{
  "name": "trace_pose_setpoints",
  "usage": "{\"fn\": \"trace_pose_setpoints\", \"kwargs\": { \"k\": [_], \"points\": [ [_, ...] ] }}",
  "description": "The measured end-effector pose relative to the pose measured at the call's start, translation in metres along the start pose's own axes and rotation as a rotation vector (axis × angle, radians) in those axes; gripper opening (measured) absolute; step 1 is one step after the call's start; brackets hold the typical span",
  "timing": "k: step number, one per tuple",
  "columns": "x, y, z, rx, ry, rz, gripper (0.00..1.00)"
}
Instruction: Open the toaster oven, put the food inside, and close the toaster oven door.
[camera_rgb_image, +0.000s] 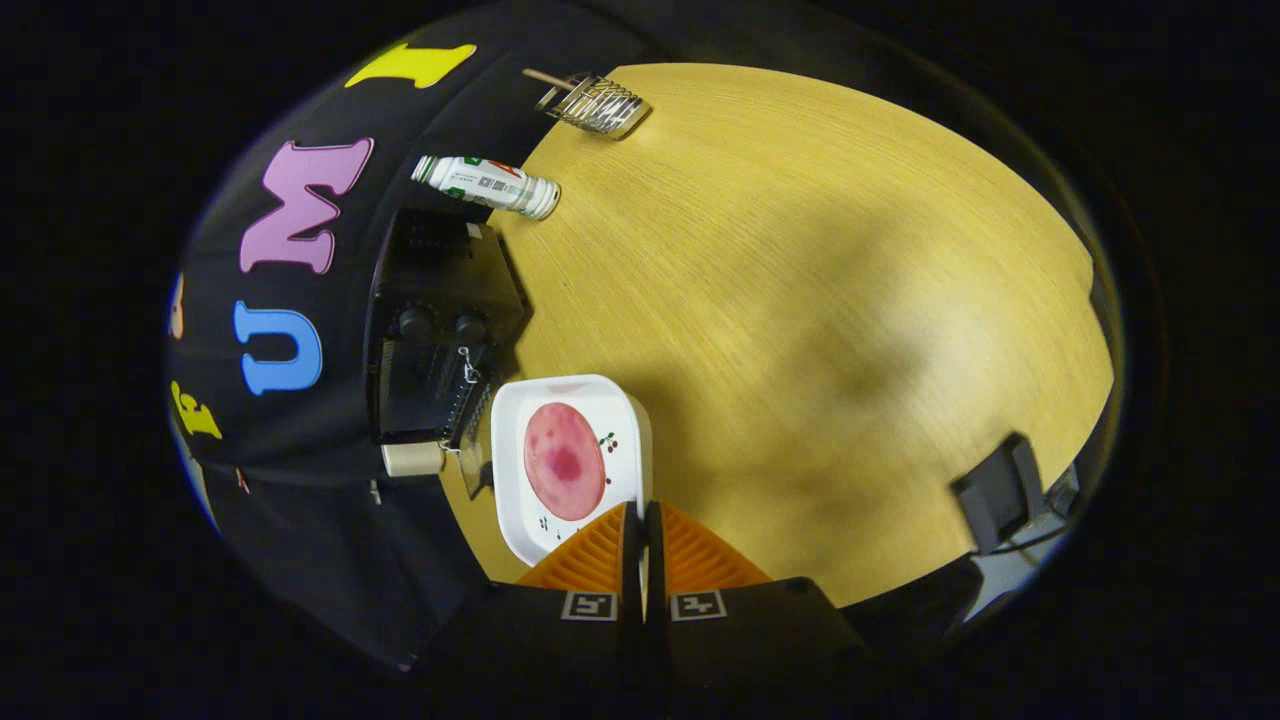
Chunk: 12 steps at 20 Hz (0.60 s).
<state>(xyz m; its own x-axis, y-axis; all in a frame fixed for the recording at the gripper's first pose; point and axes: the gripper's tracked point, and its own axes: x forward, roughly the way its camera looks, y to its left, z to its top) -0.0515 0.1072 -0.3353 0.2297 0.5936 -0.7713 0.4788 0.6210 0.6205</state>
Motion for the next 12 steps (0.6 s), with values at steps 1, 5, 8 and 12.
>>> {"fn": "trace_pose_setpoints", "kwargs": {
  "k": [1, 5, 8, 12],
  "points": [
    [0.002, 0.013, -0.011, 0.03, -0.01, 0.01, 0.05],
    [0.015, 0.072, -0.043, 0.117, -0.057, 0.052, 0.05],
    [0.038, 0.112, -0.057, 0.208, -0.112, 0.052, 0.05],
    [0.081, 0.155, -0.069, 0.325, -0.188, 0.042, 0.05]
  ]
}}
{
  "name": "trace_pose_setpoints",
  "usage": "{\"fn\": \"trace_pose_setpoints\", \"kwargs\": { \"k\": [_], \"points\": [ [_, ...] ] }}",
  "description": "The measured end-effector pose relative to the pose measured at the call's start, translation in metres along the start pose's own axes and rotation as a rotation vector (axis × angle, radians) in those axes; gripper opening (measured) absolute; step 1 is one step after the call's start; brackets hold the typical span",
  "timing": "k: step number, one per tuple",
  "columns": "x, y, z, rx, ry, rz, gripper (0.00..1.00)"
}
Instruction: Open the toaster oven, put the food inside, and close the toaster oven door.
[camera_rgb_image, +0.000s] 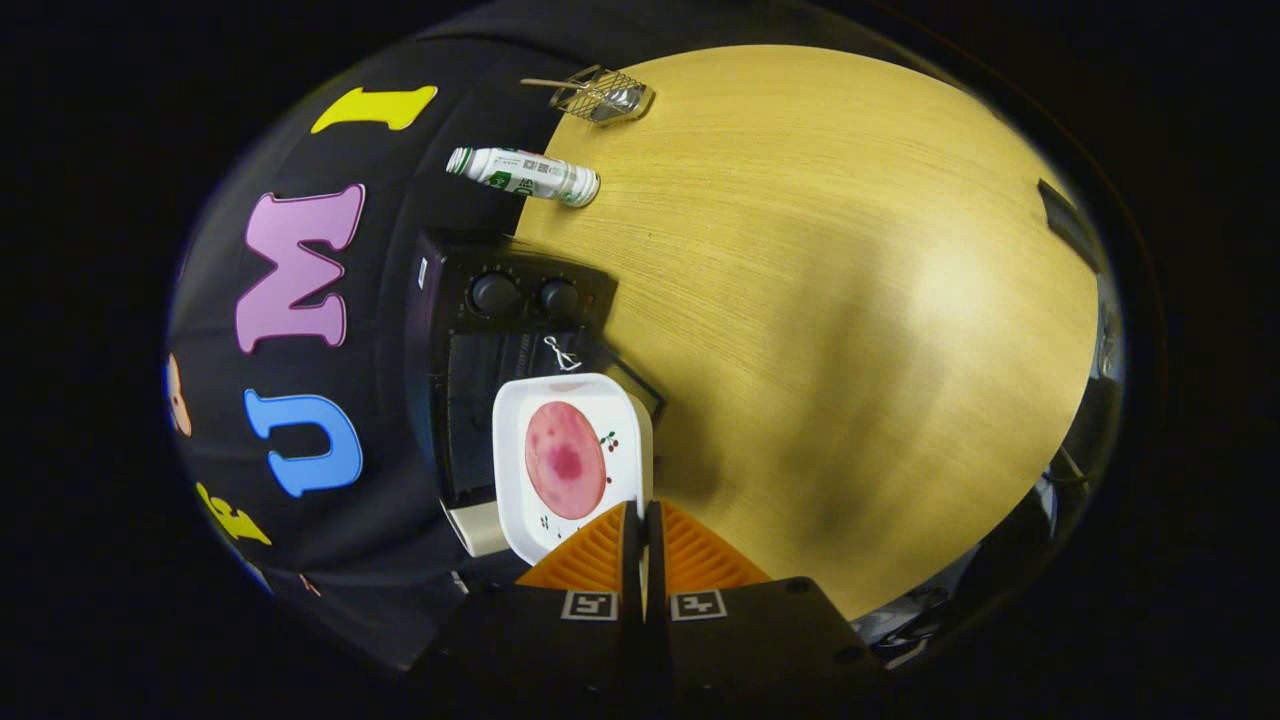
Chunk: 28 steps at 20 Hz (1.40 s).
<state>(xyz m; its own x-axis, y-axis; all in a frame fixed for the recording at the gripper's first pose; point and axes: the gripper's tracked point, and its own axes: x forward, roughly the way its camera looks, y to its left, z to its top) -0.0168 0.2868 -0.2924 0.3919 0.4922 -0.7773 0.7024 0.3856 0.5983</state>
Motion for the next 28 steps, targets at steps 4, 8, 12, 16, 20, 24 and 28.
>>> {"fn": "trace_pose_setpoints", "kwargs": {
  "k": [4, 8, 12, 16, 20, 24, 28],
  "points": [
    [0.046, 0.027, -0.004, 0.085, -0.121, -0.018, 0.05],
    [0.086, 0.058, -0.008, 0.177, -0.214, -0.013, 0.05],
    [0.119, 0.081, -0.008, 0.253, -0.271, -0.028, 0.05],
    [0.149, 0.095, -0.002, 0.265, -0.317, -0.049, 0.05],
    [0.168, 0.108, 0.002, 0.304, -0.337, -0.038, 0.05],
    [0.178, 0.116, 0.009, 0.318, -0.355, -0.038, 0.05],
    [0.181, 0.118, 0.01, 0.314, -0.329, -0.034, 0.07]
  ]
}}
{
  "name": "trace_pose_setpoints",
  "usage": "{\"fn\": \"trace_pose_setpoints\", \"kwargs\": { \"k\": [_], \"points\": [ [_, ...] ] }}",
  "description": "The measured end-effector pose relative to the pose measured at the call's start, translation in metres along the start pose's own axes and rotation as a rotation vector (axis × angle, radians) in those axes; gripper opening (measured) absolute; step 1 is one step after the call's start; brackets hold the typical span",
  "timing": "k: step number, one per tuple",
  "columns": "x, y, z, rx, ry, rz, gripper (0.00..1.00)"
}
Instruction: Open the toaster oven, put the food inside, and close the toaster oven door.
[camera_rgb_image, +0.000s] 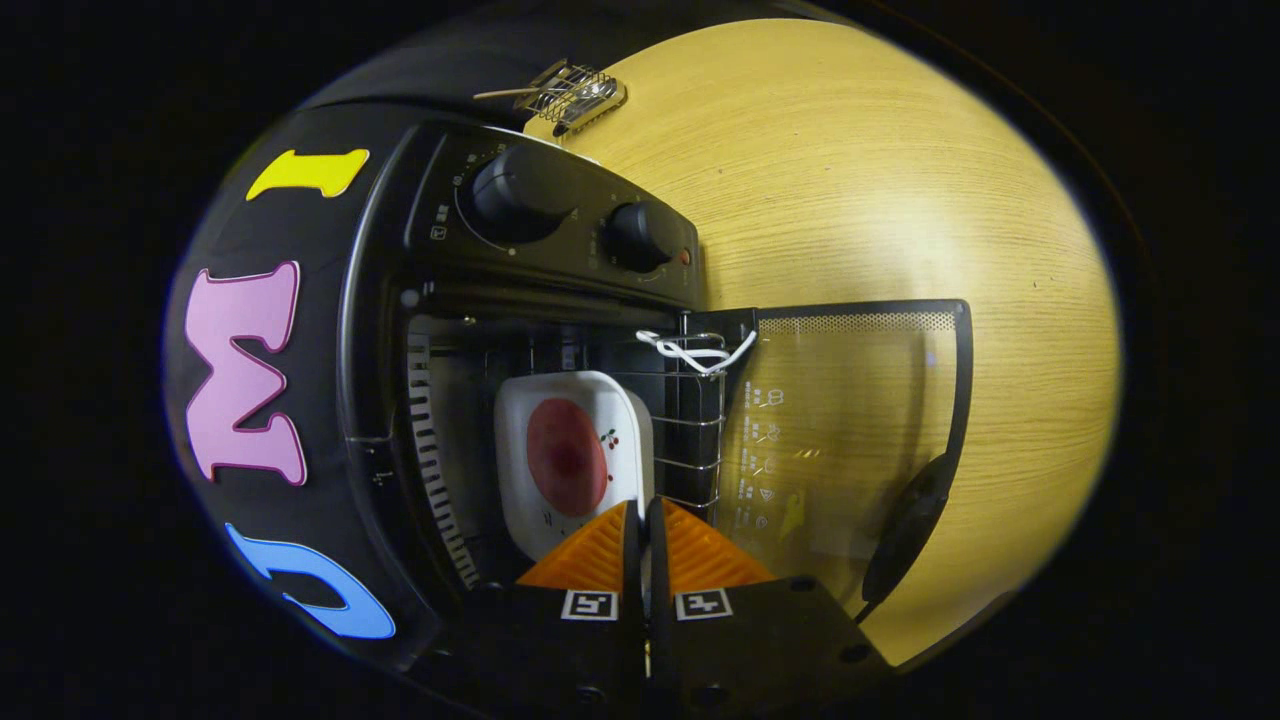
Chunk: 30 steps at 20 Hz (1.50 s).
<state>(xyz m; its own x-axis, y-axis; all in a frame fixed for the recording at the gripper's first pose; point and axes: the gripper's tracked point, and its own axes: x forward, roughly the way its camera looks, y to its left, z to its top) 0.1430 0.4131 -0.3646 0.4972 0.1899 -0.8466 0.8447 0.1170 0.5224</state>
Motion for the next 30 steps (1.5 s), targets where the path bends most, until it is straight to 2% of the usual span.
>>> {"fn": "trace_pose_setpoints", "kwargs": {
  "k": [5, 6, 7, 8, 10, 12, 13, 14, 18, 23, 26, 28, 30],
  "points": [
    [-0.012, 0.002, -0.005, 0.008, 0.026, 0.004, 0.15],
    [-0.015, 0.002, -0.006, 0.009, 0.035, 0.004, 0.28],
    [-0.019, 0.002, -0.008, 0.009, 0.043, 0.003, 0.35],
    [-0.023, 0.001, -0.01, 0.004, 0.054, 0.0, 0.49],
    [-0.032, -0.001, -0.011, -0.007, 0.072, -0.005, 0.67],
    [-0.042, -0.001, -0.012, -0.024, 0.092, -0.002, 0.77],
    [-0.043, 0.0, -0.014, -0.03, 0.112, -0.003, 0.86],
    [-0.055, -0.002, -0.016, -0.051, 0.137, -0.008, 1.0],
    [-0.096, -0.005, -0.035, -0.222, 0.27, -0.012, 0.99],
    [-0.15, -0.042, -0.039, -0.712, 0.366, 0.007, 0.99],
    [-0.16, -0.089, -0.036, -0.98, 0.404, -0.055, 0.98],
    [-0.151, -0.125, -0.029, -1.186, 0.423, -0.121, 0.99],
    [-0.137, -0.152, -0.027, -1.329, 0.447, -0.165, 0.99]
  ]
}}
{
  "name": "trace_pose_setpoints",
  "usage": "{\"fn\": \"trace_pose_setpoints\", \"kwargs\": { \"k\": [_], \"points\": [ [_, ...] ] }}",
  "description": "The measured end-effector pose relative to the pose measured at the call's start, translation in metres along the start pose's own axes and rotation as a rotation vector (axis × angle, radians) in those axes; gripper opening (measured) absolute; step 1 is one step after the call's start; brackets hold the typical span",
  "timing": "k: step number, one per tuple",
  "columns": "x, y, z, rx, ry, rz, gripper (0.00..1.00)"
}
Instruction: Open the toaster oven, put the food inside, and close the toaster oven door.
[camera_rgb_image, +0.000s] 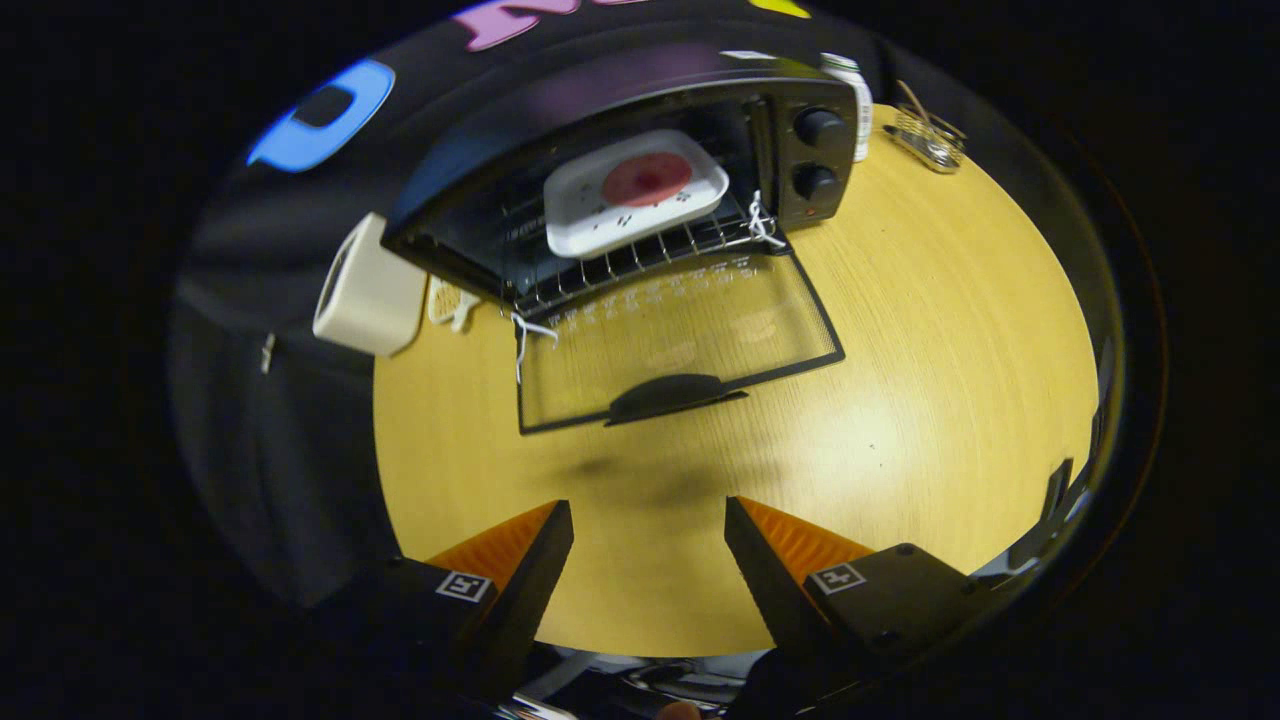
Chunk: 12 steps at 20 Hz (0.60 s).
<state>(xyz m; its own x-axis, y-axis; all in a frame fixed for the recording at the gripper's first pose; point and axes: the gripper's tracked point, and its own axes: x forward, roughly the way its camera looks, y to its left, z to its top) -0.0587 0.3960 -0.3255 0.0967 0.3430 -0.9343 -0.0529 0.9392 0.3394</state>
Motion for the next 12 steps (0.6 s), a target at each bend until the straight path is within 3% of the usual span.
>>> {"fn": "trace_pose_setpoints", "kwargs": {
  "k": [3, 6, 12],
  "points": [
    [0.031, -0.014, -0.011, -0.156, 0.02, -0.094, 0.99],
    [0.056, -0.021, -0.008, -0.229, -0.005, -0.151, 0.99],
    [0.083, -0.017, 0.001, -0.206, -0.02, -0.187, 1.0]
  ]
}}
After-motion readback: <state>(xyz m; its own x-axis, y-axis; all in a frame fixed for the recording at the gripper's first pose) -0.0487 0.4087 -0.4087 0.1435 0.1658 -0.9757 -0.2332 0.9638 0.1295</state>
